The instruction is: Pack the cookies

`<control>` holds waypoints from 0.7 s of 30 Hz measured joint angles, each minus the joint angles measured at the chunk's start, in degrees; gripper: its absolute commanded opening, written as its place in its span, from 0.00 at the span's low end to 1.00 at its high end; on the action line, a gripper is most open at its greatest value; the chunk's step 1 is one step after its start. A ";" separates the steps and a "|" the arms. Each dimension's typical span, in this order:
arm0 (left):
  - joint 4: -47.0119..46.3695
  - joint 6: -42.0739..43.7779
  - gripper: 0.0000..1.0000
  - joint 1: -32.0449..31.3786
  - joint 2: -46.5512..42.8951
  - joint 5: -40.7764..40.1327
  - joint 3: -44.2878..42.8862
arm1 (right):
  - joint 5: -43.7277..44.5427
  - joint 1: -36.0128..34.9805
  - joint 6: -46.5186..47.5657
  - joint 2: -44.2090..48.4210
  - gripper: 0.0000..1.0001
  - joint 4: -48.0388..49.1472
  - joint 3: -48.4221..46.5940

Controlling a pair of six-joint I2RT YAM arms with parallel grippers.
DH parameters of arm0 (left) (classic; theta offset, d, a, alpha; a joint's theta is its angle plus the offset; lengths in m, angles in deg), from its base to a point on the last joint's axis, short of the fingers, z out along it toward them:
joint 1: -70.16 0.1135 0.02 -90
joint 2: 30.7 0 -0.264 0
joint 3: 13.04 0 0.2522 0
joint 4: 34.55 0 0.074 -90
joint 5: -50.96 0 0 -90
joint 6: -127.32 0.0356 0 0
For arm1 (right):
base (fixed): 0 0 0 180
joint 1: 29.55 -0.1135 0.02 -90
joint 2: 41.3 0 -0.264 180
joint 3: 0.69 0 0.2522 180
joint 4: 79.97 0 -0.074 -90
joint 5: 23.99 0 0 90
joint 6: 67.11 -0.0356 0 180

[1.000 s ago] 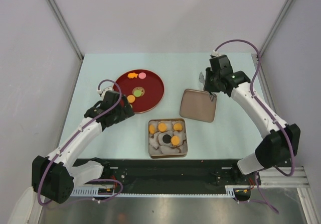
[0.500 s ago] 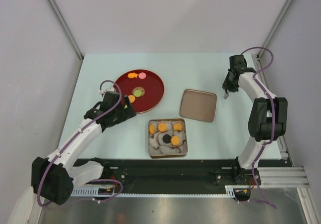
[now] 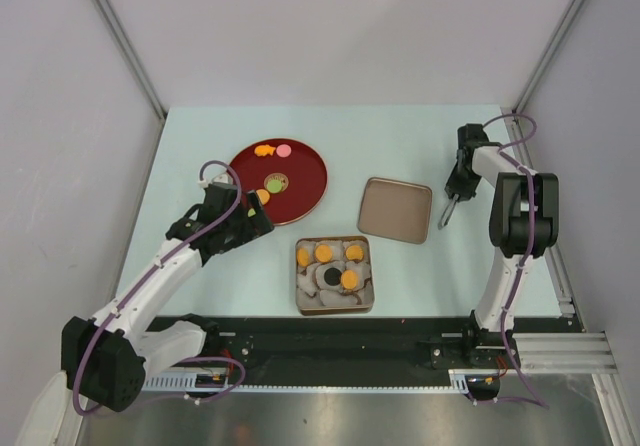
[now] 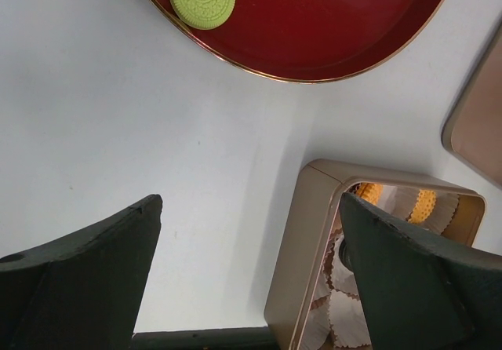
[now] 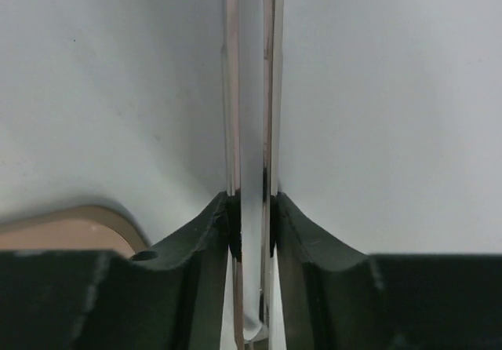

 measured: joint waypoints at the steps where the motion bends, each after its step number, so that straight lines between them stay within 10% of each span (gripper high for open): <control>1: -0.02 0.00 1.00 0.00 0.02 0.02 0.00 | -0.04 0.00 -0.13 -0.17 0.45 -0.09 -0.09; 9: -0.52 0.90 1.00 0.00 0.00 0.33 0.00 | -1.22 -0.26 -1.55 0.76 0.68 -1.09 0.00; 21: -1.70 1.99 1.00 -0.02 0.39 1.75 0.11 | 2.08 -12.15 -2.56 16.20 0.76 -1.55 0.04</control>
